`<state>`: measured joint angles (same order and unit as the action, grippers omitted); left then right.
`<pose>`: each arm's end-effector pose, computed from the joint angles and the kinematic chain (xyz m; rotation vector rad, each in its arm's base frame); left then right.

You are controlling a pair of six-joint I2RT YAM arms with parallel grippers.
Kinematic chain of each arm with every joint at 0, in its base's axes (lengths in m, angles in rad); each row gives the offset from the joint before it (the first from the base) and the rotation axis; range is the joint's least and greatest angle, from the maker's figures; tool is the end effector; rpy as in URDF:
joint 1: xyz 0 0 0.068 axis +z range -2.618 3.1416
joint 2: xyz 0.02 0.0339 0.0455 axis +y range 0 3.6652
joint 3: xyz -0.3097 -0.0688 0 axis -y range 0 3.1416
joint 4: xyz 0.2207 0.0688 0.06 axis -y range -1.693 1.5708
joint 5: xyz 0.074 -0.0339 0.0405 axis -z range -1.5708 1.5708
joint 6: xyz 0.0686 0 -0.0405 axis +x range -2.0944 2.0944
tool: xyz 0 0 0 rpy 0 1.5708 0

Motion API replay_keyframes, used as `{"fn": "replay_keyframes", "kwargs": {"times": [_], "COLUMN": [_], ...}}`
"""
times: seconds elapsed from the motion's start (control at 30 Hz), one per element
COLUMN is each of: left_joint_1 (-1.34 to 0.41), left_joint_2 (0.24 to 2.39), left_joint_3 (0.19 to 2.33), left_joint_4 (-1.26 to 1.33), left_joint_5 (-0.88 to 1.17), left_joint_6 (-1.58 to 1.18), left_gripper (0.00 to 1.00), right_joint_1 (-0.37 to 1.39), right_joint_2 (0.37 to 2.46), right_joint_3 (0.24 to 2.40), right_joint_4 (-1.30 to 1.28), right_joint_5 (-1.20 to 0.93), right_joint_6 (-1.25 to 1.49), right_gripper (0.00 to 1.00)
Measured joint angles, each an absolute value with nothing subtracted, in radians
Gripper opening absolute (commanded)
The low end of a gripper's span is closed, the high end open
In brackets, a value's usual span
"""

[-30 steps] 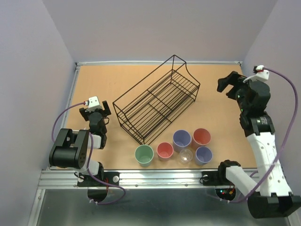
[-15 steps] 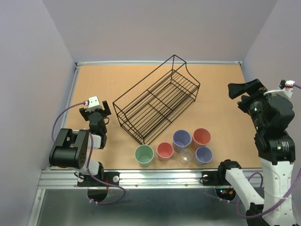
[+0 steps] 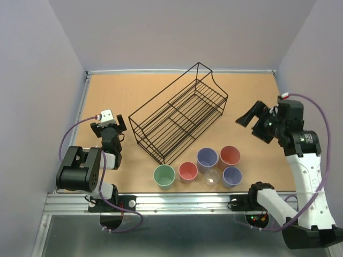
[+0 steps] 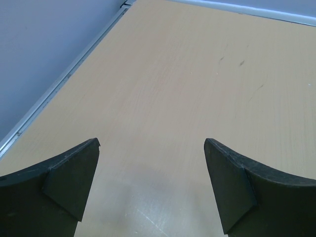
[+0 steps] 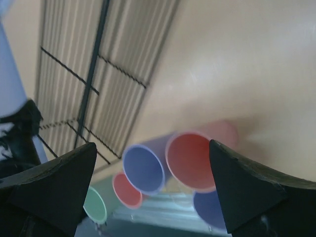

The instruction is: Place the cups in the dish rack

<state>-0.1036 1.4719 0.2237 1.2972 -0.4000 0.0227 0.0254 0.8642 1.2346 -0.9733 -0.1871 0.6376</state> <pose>0.2547 0.0004 0.2381 -0.2236 1.5140 0.2396 0.1191 0.0158 0.4047 0.5641 2.1479 0.5762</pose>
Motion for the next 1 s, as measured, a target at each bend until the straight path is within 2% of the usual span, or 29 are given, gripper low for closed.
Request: {"fn": "replay_keyframes", "kwargs": {"times": [0.1,0.37,0.57,0.83,1.0], "left_joint_1": [-0.104,-0.104,-0.104,-0.104,-0.104], "left_joint_2": [1.472,1.472,1.472,1.472,1.472], "left_joint_3": [0.224,0.224,0.224,0.224,0.224], "left_joint_4": [1.298,1.297,1.297,1.297,1.297], "left_joint_5": [-0.4,-0.4,-0.4,-0.4,-0.4], "left_joint_6": [0.023,0.023,0.023,0.023,0.023], "left_gripper": [0.99,0.99,0.99,0.99,0.99], "right_joint_1": [0.026,0.025,0.026,0.026,0.026], "right_joint_2": [0.838,0.585,0.631,0.682,0.67], "right_joint_3": [1.146,1.195,1.115,0.886,0.797], "right_joint_4": [-1.07,-1.071,-1.11,-1.196,-1.189], "right_joint_5": [-0.258,-0.229,-0.255,-0.26,-0.263], "right_joint_6": [0.616,0.677,0.651,0.613,0.622], "right_gripper": [1.0,1.0,1.0,0.88,0.77]}}
